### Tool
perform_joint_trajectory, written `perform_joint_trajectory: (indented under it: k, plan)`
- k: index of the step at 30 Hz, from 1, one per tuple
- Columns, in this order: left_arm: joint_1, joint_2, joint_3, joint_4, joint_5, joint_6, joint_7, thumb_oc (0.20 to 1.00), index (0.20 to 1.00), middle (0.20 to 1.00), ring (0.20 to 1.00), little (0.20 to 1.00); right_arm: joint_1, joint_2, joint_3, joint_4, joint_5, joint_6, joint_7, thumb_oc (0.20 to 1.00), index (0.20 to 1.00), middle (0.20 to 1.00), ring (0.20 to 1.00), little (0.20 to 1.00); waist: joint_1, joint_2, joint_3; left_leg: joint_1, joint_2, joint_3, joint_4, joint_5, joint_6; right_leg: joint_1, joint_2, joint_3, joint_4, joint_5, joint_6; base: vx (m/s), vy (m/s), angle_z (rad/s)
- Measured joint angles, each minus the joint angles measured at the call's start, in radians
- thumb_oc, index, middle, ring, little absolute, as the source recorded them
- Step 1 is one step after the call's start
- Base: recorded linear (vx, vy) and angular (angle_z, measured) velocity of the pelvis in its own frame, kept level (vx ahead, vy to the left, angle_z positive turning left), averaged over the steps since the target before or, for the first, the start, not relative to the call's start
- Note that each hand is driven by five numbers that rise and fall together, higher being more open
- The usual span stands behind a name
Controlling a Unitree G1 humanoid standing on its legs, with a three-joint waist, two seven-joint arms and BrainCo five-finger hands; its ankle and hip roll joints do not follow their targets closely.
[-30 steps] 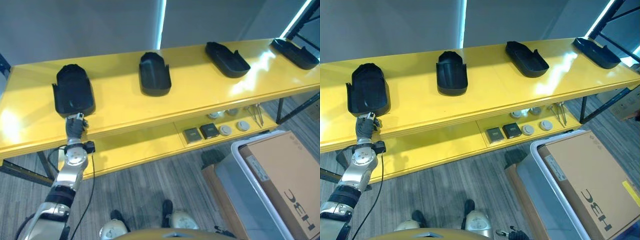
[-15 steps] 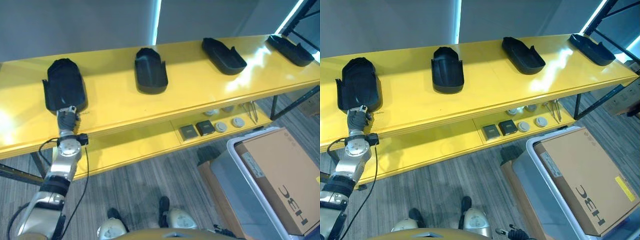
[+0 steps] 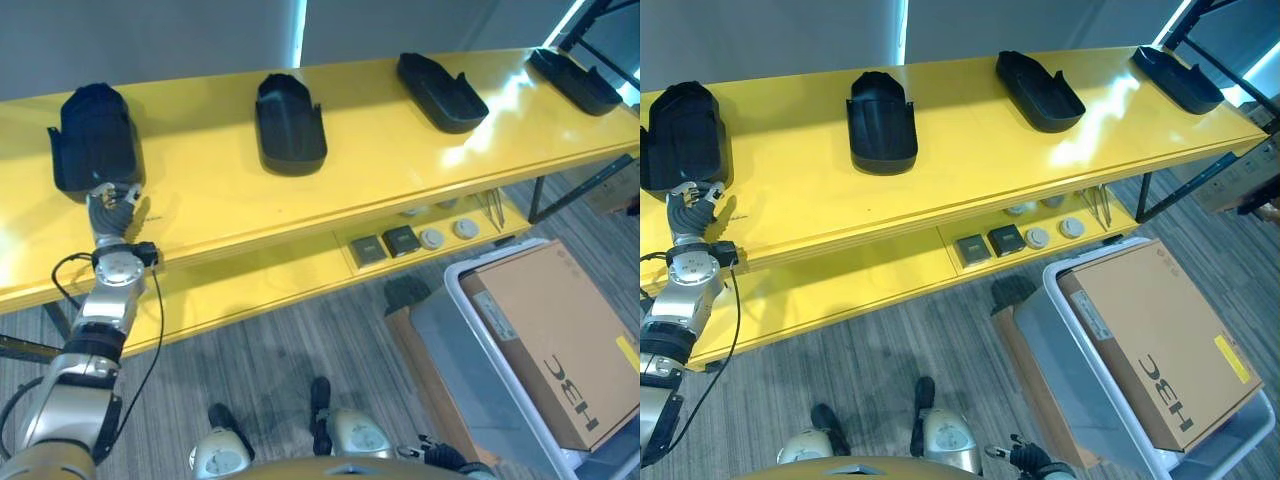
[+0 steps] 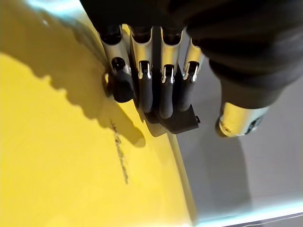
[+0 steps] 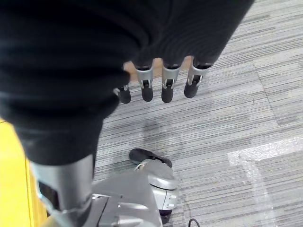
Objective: Move parts from the plastic box to the shelf.
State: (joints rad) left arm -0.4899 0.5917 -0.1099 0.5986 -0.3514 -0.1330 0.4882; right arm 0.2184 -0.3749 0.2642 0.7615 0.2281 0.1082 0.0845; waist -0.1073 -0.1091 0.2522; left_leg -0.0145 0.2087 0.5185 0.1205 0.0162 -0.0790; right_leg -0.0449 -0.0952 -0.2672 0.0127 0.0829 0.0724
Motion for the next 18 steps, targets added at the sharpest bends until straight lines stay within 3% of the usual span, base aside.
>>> perform_joint_trajectory:
  k: [4, 9, 12, 14, 16, 18]
  plan:
    - [0.060, -0.031, 0.011, -0.125, -0.012, -0.043, -0.057, 1.000, 1.000, 1.000, 1.000, 1.000, -0.005, 0.005, 0.000, -0.003, 0.000, 0.000, -0.001, 1.000, 1.000, 1.000, 1.000, 1.000, 0.008, 0.000, 0.000, 0.008, -0.004, -0.001, -0.001, 0.001, 0.001, 0.015, -0.001, -0.006, -0.007, 0.014, -0.009, -0.01, 0.004, 0.02]
    - [0.185, -0.033, 0.019, -0.508, -0.019, -0.062, -0.166, 1.000, 1.000, 1.000, 1.000, 1.000, -0.003, 0.014, -0.010, 0.000, -0.007, 0.003, -0.002, 1.000, 1.000, 1.000, 1.000, 1.000, 0.027, 0.004, -0.004, 0.043, -0.018, -0.022, -0.032, -0.001, -0.005, 0.062, -0.006, -0.022, -0.026, 0.007, 0.001, -0.02, 0.038, 0.09]
    - [0.321, -0.047, 0.029, -0.750, -0.060, -0.060, -0.314, 1.000, 1.000, 1.000, 1.000, 1.000, 0.003, 0.021, -0.044, 0.002, -0.040, 0.005, -0.008, 1.000, 1.000, 1.000, 1.000, 1.000, 0.072, 0.041, -0.023, 0.070, -0.042, -0.026, -0.072, 0.009, 0.002, 0.081, -0.017, -0.025, -0.038, 0.008, 0.007, -0.08, 0.064, 0.11]
    - [0.445, -0.096, 0.037, -0.824, -0.148, -0.011, -0.446, 1.000, 1.000, 1.000, 1.000, 1.000, 0.003, 0.021, -0.073, 0.001, -0.058, 0.007, -0.028, 1.000, 1.000, 1.000, 1.000, 1.000, 0.109, 0.102, -0.070, 0.077, -0.071, -0.034, -0.102, 0.024, 0.017, 0.091, -0.038, -0.045, -0.051, 0.020, 0.016, -0.12, 0.050, 0.21]
    - [0.581, -0.141, 0.034, -0.921, -0.262, 0.048, -0.568, 1.000, 1.000, 1.000, 1.000, 1.000, 0.003, 0.024, -0.081, 0.002, -0.071, 0.009, -0.045, 1.000, 1.000, 1.000, 1.000, 1.000, 0.139, 0.138, -0.093, 0.106, -0.101, -0.053, -0.144, 0.040, 0.025, 0.126, -0.051, -0.061, -0.081, 0.027, 0.030, -0.20, 0.032, 0.30]
    - [0.643, -0.140, 0.036, -0.925, -0.308, 0.064, -0.618, 1.000, 1.000, 1.000, 1.000, 1.000, 0.001, 0.023, -0.083, 0.008, -0.069, 0.009, -0.055, 1.000, 1.000, 1.000, 1.000, 1.000, 0.153, 0.147, -0.107, 0.107, -0.108, -0.055, -0.149, 0.043, 0.028, 0.132, -0.057, -0.075, -0.092, 0.032, 0.037, -0.10, 0.020, 0.21]
